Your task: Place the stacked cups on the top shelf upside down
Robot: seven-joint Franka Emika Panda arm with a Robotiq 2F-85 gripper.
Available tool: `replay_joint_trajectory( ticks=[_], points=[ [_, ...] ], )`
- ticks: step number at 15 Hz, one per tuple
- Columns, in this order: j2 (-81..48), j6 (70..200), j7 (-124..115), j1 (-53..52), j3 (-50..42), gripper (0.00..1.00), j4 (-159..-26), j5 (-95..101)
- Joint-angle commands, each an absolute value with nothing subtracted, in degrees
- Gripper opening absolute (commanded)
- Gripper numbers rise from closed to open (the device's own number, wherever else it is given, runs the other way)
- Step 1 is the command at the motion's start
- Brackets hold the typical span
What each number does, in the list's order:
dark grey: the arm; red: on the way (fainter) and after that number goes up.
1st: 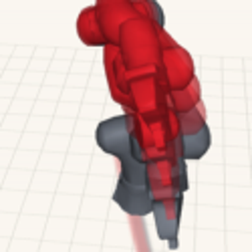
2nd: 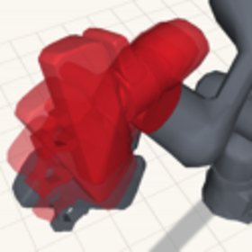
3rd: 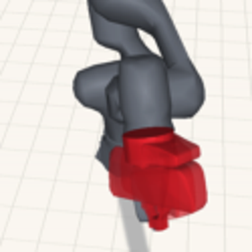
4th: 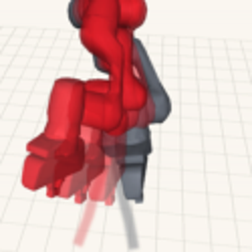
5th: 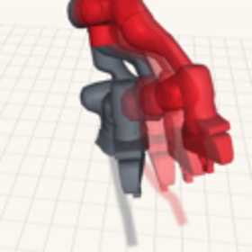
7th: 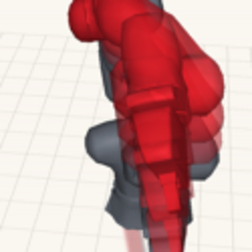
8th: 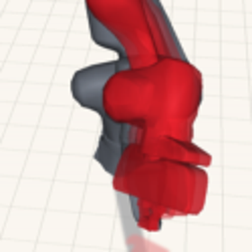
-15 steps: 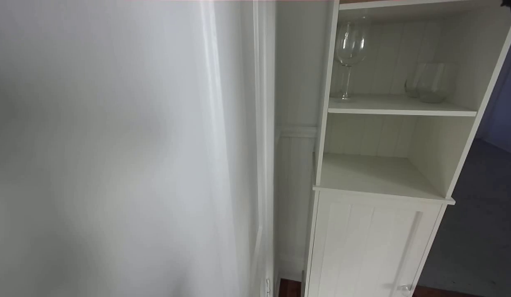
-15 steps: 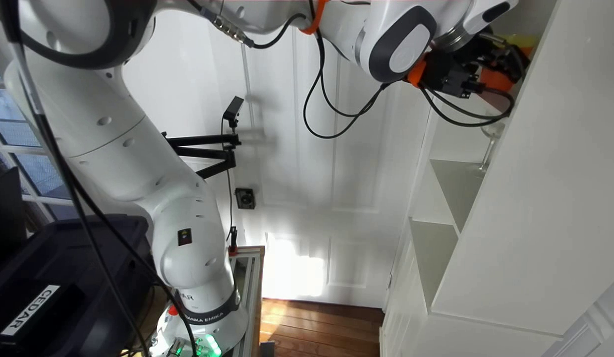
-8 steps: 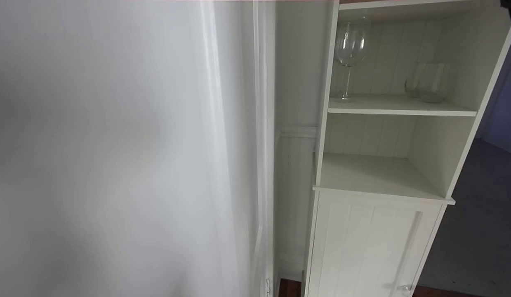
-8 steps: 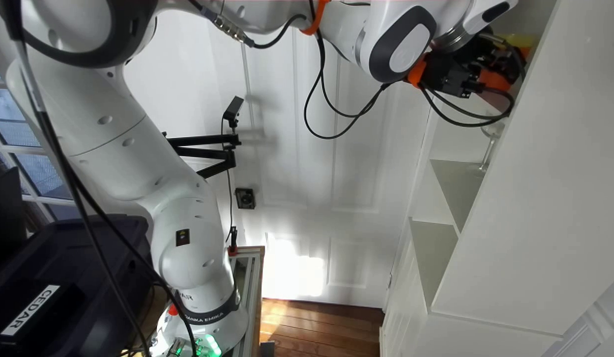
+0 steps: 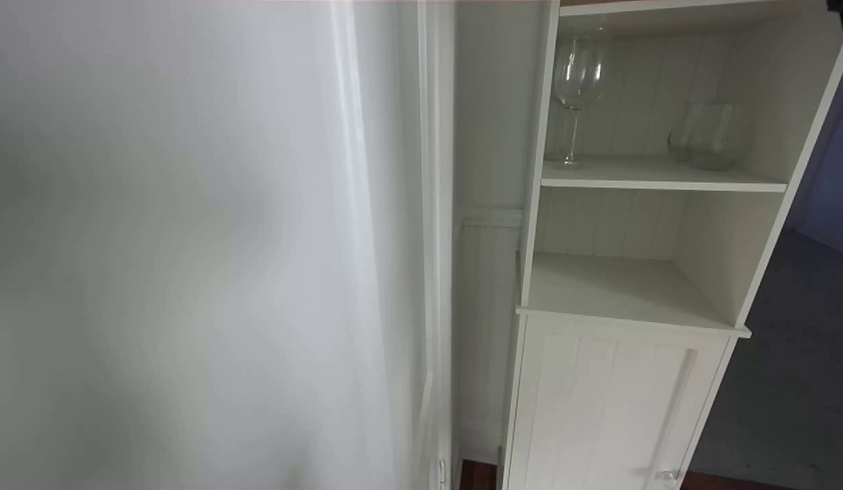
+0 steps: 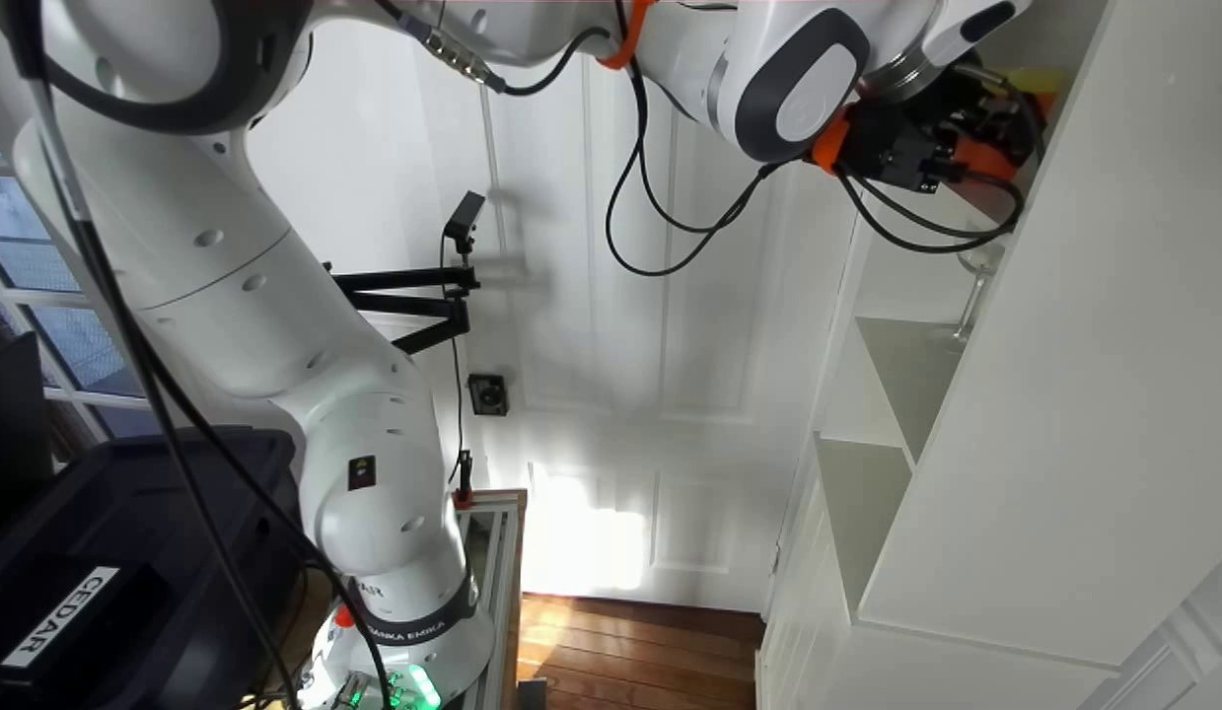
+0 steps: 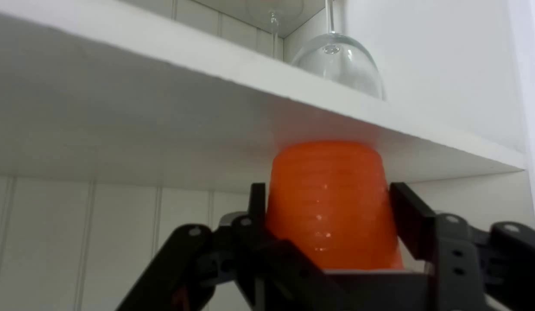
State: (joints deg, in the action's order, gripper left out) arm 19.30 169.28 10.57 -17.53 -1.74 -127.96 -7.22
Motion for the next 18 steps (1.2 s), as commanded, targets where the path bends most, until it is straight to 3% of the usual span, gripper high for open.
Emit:
replay_joint_trajectory(
  ticks=[1, 18],
  points=[
    [20.97, 164.79, 9.26, -12.32, 1.75, 0.46, -126.34, -2.11],
    [23.57, 146.0, 14.16, -6.41, 7.92, 0.46, -119.84, 17.23]
  ],
)
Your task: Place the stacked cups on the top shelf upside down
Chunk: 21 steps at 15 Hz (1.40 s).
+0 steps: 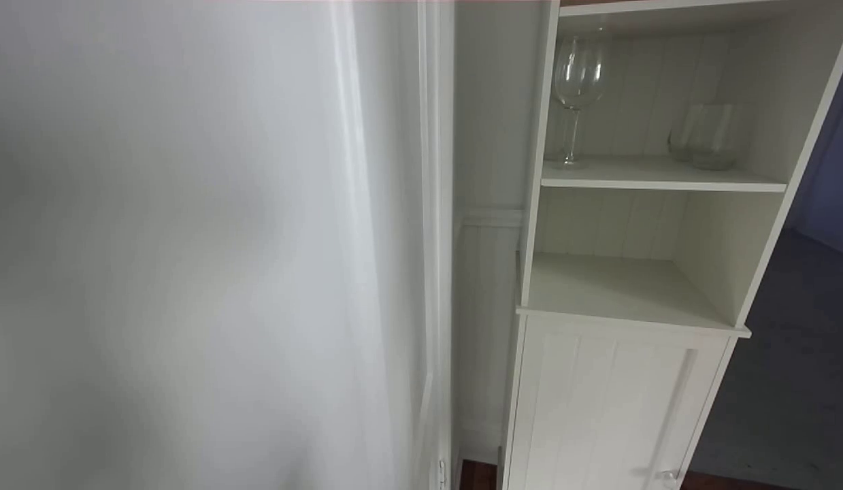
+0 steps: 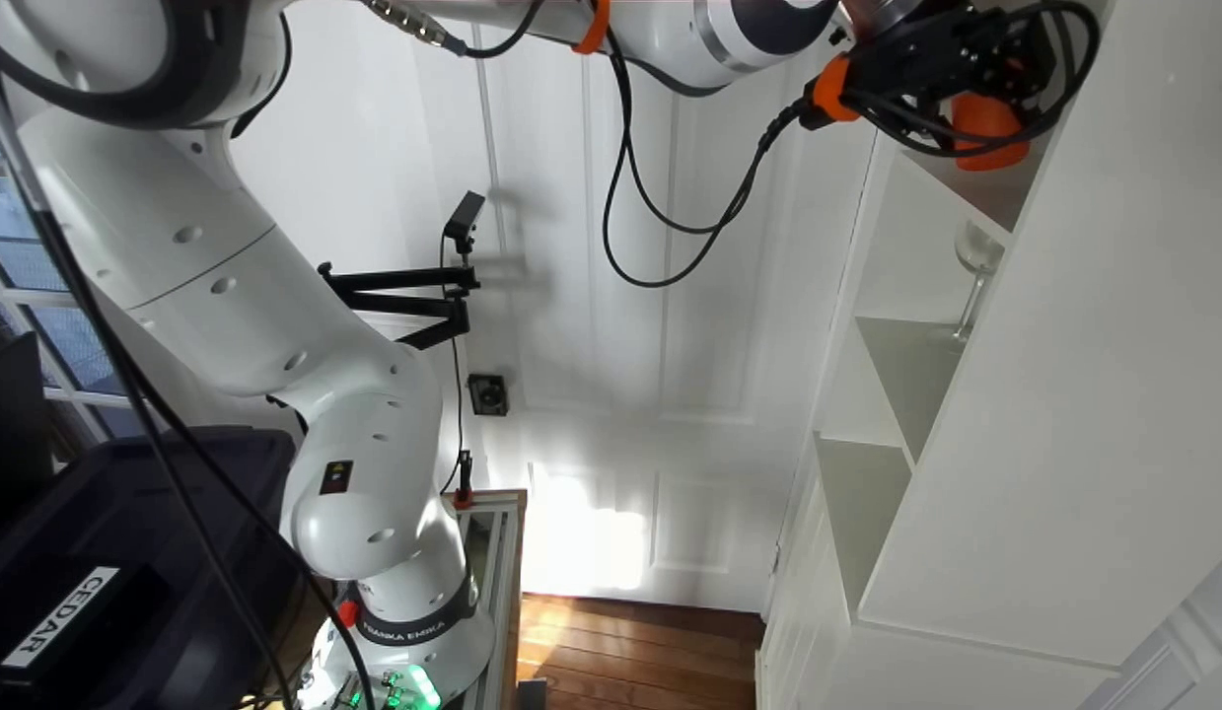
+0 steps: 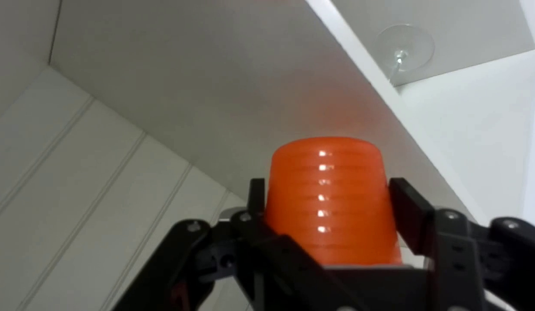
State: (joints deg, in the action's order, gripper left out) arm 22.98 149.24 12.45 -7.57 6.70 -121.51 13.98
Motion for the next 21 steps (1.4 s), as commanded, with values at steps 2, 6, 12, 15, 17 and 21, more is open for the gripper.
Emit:
replay_joint_trajectory(
  ticks=[2, 6, 12, 15, 17, 21],
  points=[
    [22.93, 147.63, 13.24, -7.43, 7.18, 0.71, -120.74, 15.33],
    [22.93, 146.86, 13.53, -6.82, 7.88, 0.46, -120.43, 17.14],
    [23.32, 145.68, 12.27, -3.48, 11.17, 0.46, -120.18, 27.69],
    [23.05, 144.13, 12.48, -2.75, 12.05, 0.46, -120.04, 31.29],
    [22.8, 142.52, 13.01, -2.69, 12.37, 0.46, -119.92, 32.99],
    [22.24, 139.36, 13.14, -2.68, 13.08, 0.46, -119.0, 38.1]
  ],
)
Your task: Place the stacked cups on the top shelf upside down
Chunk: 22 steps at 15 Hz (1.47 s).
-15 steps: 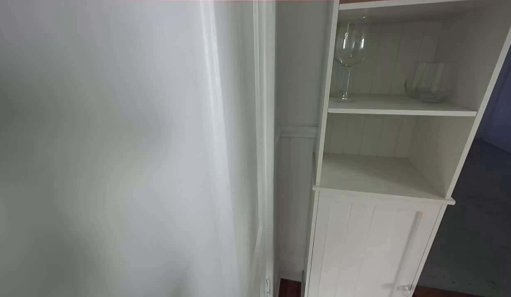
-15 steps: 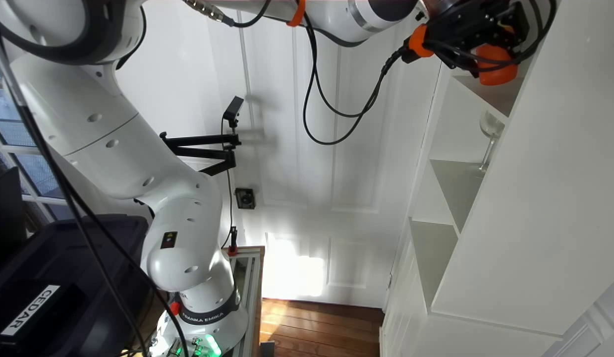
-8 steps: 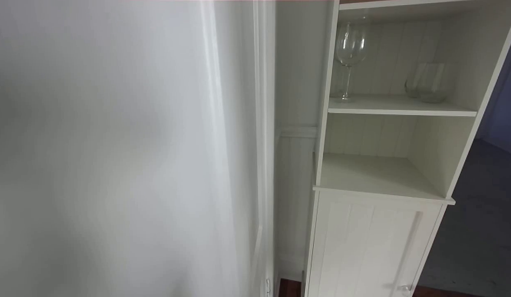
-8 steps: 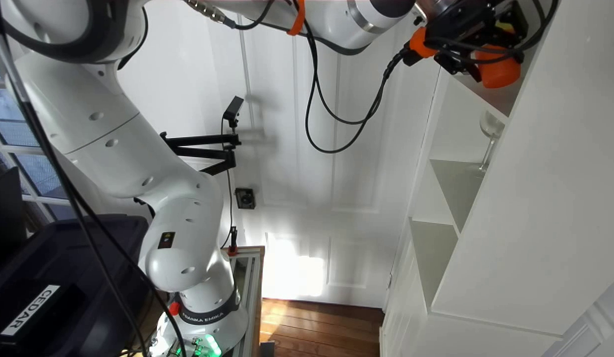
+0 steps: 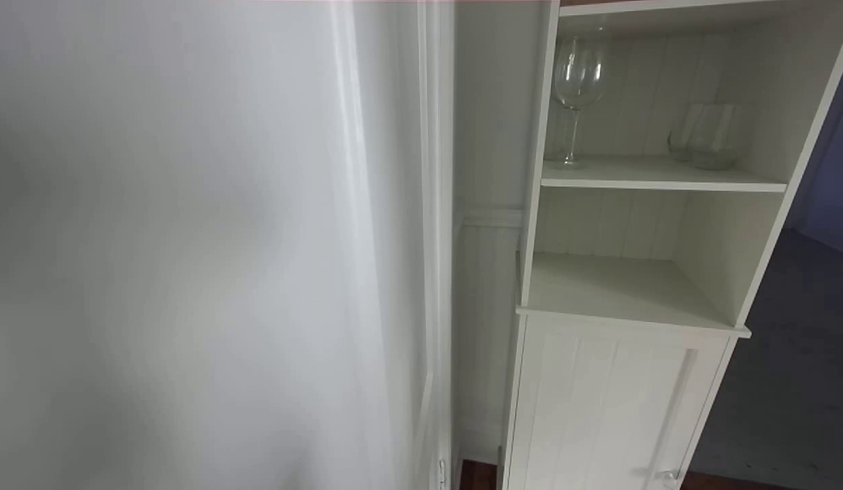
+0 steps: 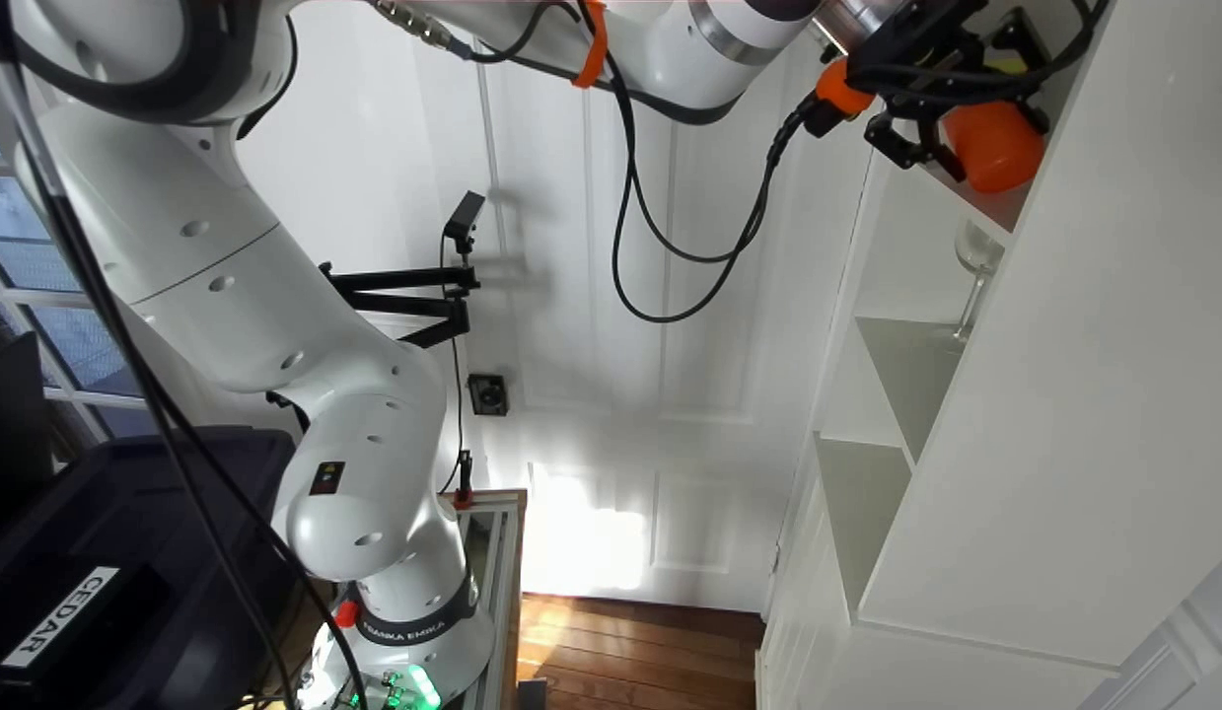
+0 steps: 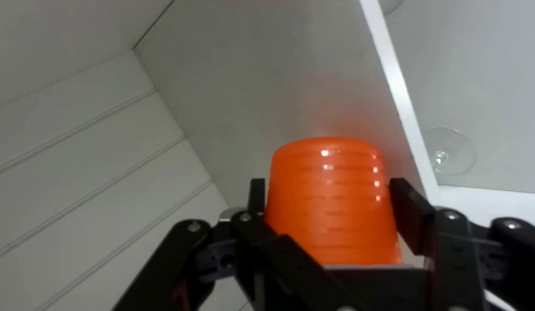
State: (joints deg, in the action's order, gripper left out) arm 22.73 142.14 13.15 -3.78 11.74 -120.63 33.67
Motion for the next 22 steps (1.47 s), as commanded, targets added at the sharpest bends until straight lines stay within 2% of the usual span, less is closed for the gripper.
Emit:
replay_joint_trajectory(
  ticks=[1, 13, 15, 17, 22],
  points=[
    [21.98, 138.7, 13.27, -2.88, 13.07, 0.46, -118.68, 39.34],
    [19.34, 135.06, 13.68, -4.73, 12.23, 0.46, -116.38, 44.78],
    [19.06, 134.65, 13.72, -4.83, 12.18, 0.63, -116.05, 44.88],
    [18.88, 134.41, 13.78, -4.91, 12.1, 0.64, -115.83, 44.97],
    [18.74, 133.83, 13.9, -5.02, 11.99, 0.78, -115.63, 45.0]
  ],
)
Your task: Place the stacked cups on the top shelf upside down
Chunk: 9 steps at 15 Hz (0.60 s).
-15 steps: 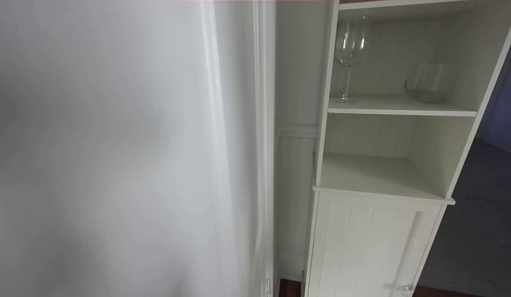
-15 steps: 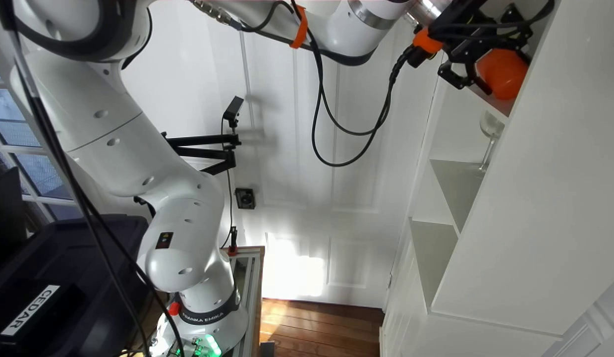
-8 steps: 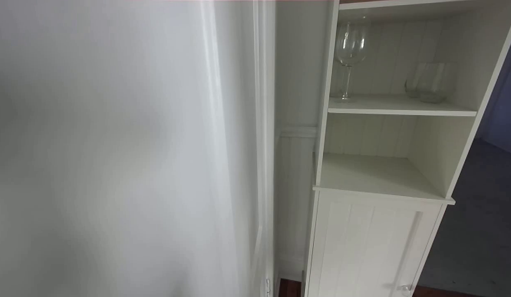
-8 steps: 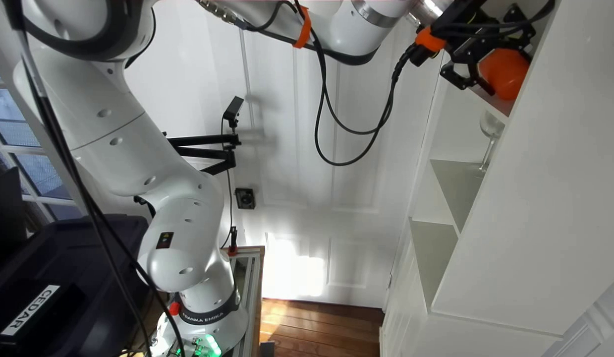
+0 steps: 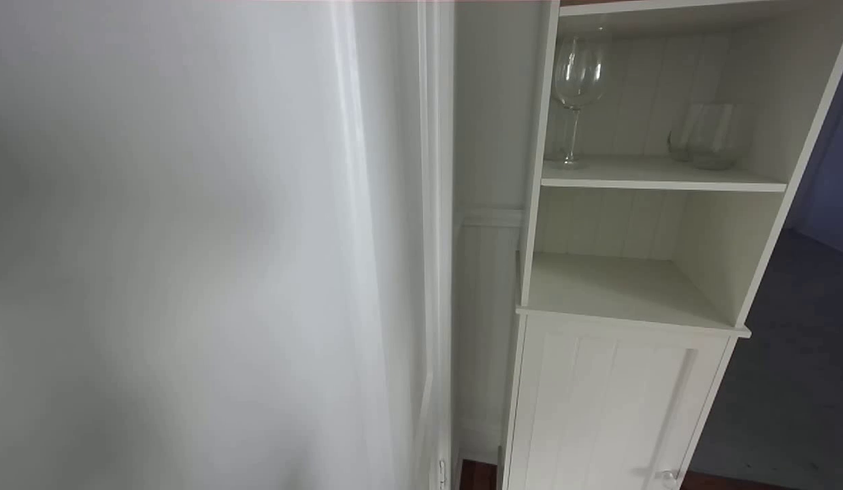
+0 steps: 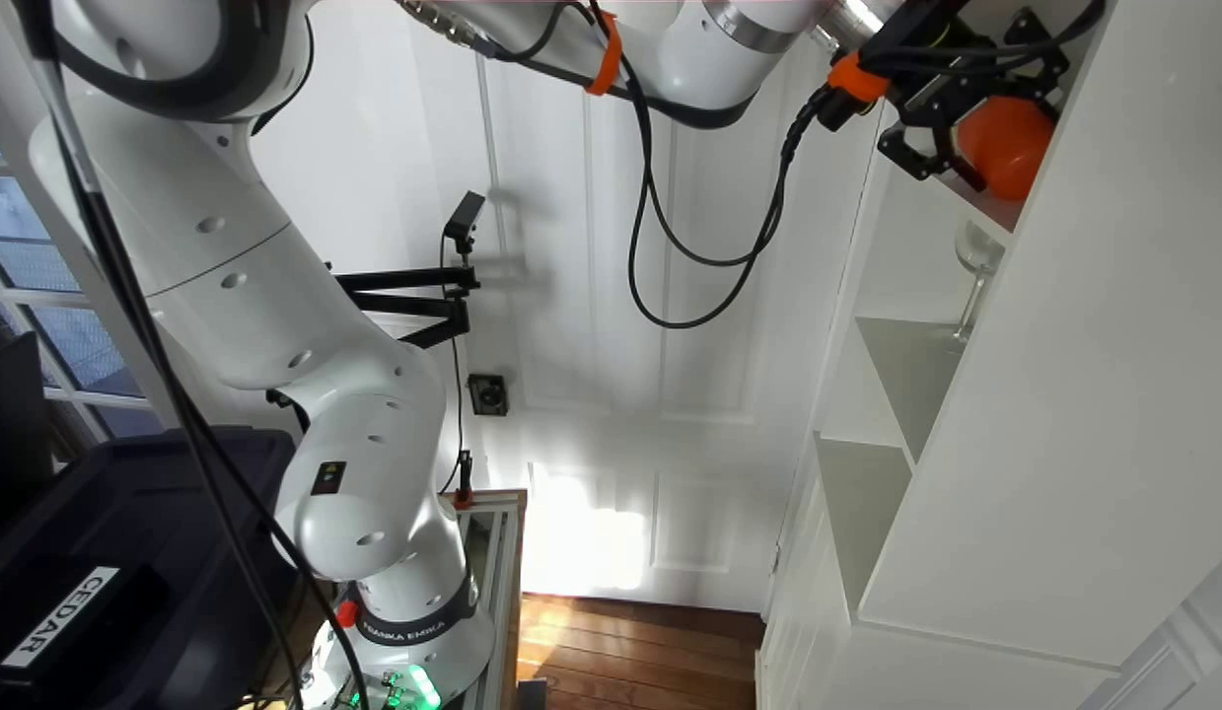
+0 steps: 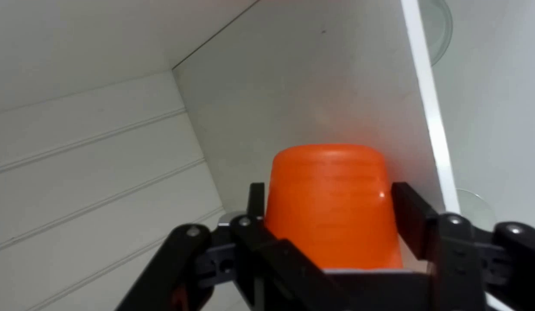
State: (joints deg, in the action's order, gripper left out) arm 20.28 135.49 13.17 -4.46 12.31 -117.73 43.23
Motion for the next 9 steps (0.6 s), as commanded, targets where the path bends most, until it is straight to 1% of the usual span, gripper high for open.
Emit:
replay_joint_trajectory(
  ticks=[1, 4, 5, 6, 7, 8, 9],
  points=[
    [18.68, 133.57, 13.95, -5.1, 11.95, 0.79, -115.61, 44.97],
    [18.63, 133.29, 13.99, -5.18, 11.86, 0.86, -115.37, 44.98],
    [18.65, 133.21, 13.95, -5.18, 11.84, 0.91, -115.33, 44.99],
    [18.67, 133.15, 13.93, -5.19, 11.81, 0.99, -115.23, 44.99],
    [18.73, 133.22, 13.82, -5.23, 11.75, 0.98, -115.22, 44.83],
    [18.81, 133.38, 13.75, -5.31, 11.62, 1.0, -115.18, 44.49],
    [18.91, 133.53, 13.5, -5.41, 11.49, 1.0, -115.18, 43.99]
  ],
)
